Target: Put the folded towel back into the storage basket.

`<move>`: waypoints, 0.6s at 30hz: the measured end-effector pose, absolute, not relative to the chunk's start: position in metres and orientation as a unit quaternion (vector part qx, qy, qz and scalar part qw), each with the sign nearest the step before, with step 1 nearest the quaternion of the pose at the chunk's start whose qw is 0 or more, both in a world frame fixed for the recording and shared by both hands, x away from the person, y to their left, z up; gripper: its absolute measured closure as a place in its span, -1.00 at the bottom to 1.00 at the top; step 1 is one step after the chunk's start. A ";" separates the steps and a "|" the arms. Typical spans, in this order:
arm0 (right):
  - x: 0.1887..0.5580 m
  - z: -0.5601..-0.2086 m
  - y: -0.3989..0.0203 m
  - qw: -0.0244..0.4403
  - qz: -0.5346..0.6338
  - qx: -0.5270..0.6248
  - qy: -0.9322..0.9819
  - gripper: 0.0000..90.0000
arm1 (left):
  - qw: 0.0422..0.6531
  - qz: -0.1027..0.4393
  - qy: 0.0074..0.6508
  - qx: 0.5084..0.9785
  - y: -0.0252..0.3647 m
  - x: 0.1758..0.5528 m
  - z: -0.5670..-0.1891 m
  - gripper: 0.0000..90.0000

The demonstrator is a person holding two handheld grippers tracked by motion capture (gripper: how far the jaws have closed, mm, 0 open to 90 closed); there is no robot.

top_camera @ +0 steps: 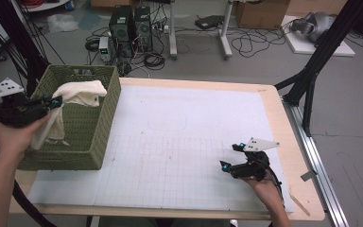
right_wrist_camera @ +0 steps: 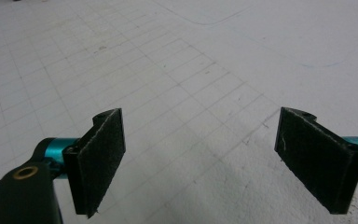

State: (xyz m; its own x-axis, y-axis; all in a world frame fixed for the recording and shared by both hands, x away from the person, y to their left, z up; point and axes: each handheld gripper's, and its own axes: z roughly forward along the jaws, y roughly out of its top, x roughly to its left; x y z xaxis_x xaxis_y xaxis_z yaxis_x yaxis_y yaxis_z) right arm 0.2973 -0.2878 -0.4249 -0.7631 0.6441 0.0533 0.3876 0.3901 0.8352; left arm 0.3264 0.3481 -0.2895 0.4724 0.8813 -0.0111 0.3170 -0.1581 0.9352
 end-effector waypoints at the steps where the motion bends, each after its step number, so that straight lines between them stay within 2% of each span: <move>1: 0.297 -0.425 -0.288 0.141 0.454 0.313 0.822 -0.66 | 0.487 0.288 0.427 0.705 0.348 0.327 -0.291 0.78; 18: 0.297 -0.425 -0.288 0.139 0.454 0.314 0.822 -0.66 | 0.454 0.291 0.477 0.694 0.352 0.333 -0.318 0.78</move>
